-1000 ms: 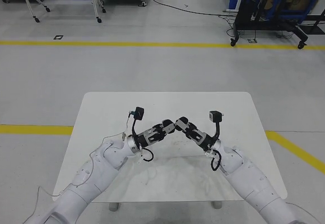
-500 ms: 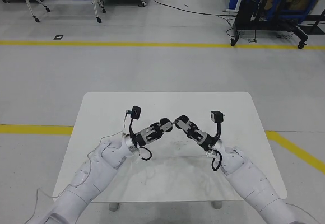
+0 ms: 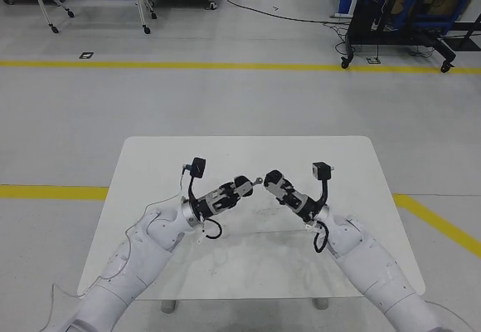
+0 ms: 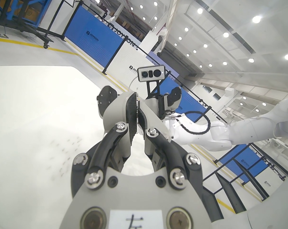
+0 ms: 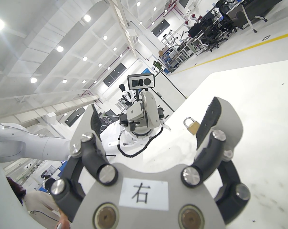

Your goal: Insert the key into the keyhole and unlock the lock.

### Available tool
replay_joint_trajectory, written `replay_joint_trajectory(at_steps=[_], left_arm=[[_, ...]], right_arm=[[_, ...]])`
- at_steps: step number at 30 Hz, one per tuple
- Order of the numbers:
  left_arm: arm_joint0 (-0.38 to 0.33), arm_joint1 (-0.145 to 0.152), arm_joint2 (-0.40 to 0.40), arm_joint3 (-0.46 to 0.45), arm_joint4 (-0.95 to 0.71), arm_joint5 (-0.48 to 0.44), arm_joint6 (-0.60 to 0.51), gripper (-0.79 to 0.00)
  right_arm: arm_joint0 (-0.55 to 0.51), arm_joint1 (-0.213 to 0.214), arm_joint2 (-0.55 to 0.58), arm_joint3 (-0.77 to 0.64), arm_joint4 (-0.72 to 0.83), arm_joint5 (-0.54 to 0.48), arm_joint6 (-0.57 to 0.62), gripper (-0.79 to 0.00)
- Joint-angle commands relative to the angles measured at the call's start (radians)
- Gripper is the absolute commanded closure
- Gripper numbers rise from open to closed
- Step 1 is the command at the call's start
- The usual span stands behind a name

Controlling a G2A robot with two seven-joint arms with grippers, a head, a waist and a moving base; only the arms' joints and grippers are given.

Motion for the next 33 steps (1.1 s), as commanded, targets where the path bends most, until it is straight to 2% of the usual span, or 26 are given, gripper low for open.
replay_joint_trajectory(at_steps=[1,4,7,9,10,12,13,17,22,24,28,33], left_arm=[[0.0,0.002,0.0,-0.006,0.021,0.001,-0.023,0.0],[-0.003,0.003,0.001,-0.014,0.066,0.022,-0.049,0.0],[-0.003,0.004,0.007,-0.024,0.119,0.035,-0.076,0.0],[-0.003,0.004,0.012,-0.028,0.142,0.04,-0.092,0.0],[-0.002,0.004,0.014,-0.03,0.147,0.04,-0.097,0.0],[-0.003,0.005,0.015,-0.032,0.153,0.039,-0.106,0.0],[-0.003,0.005,0.016,-0.034,0.154,0.036,-0.11,0.0],[-0.007,0.006,0.019,-0.031,0.147,0.015,-0.133,0.0],[-0.01,0.006,0.024,-0.032,0.151,0.022,-0.155,0.0],[-0.011,0.006,0.025,-0.032,0.149,0.023,-0.158,0.0],[-0.011,0.007,0.023,-0.033,0.147,0.021,-0.159,0.0],[-0.011,0.008,0.022,-0.033,0.147,0.021,-0.161,0.0]], right_arm=[[-0.008,0.021,0.062,-0.029,-0.151,0.012,0.045,-0.785],[-0.033,0.053,0.145,-0.098,-0.262,0.018,0.155,-0.785],[-0.067,0.079,0.209,-0.155,-0.261,0.018,0.266,-0.785],[-0.072,0.091,0.224,-0.187,-0.245,0.015,0.359,-0.594],[-0.073,0.096,0.224,-0.196,-0.23,0.012,0.401,-0.585],[-0.065,0.101,0.206,-0.205,-0.198,0.005,0.482,-0.643],[-0.054,0.102,0.196,-0.201,-0.19,0.016,0.51,-0.711],[-0.01,0.103,0.152,-0.176,-0.14,0.008,0.583,-0.711],[0.03,0.103,0.123,-0.145,-0.113,0.009,0.609,-0.496],[0.039,0.104,0.115,-0.139,-0.104,0.006,0.616,-0.382],[0.051,0.106,0.101,-0.124,-0.078,0.01,0.632,-0.363],[0.076,0.109,0.078,-0.09,-0.019,0.001,0.668,-0.289]])
